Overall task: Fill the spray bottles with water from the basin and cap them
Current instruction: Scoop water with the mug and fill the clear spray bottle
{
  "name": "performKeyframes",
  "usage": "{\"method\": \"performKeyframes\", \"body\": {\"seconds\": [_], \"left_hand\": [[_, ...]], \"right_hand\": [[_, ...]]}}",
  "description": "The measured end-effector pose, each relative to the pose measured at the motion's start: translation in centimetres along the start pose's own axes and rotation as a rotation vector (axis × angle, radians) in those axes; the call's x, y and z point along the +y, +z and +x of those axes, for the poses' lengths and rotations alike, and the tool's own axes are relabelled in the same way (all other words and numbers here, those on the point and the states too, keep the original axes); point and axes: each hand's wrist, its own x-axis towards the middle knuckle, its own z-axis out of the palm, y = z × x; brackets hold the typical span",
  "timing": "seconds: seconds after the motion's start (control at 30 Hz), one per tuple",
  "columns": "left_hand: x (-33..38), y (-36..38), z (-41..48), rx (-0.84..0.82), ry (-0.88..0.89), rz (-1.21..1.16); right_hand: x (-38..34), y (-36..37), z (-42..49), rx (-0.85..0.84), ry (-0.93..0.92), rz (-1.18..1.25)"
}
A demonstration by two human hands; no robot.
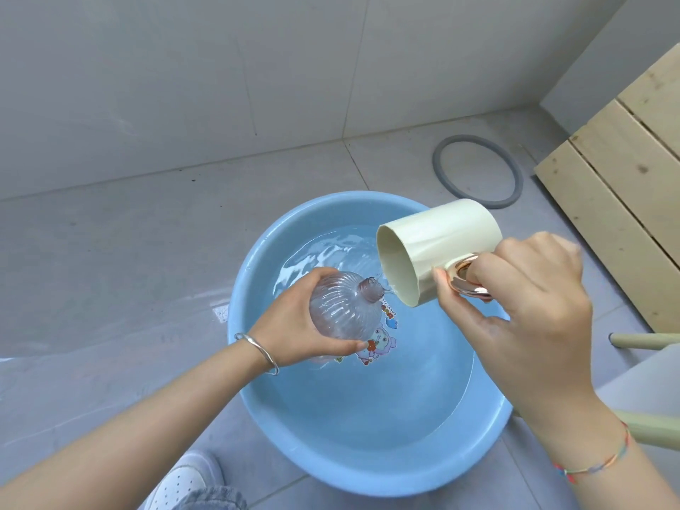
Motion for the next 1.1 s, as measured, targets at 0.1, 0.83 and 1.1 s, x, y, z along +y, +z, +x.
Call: {"method": "performKeyframes", "body": {"seconds": [0.1,0.83,1.1], "left_hand": [[0.1,0.0,-0.1,0.006,-0.004,-0.011],[-0.9,-0.4,0.0,0.056,-0.028,-0.052],[-1.0,-0.2,0.0,0.066,-0.034,-0.065]], "right_hand": [[-0.1,0.1,-0.1,-0.001,-0.032,-0.018],[4.1,3.2,-4.0,-0.458,0.673,0.275],[5.0,5.7,-6.9,-0.507,0.828,0.432]]}}
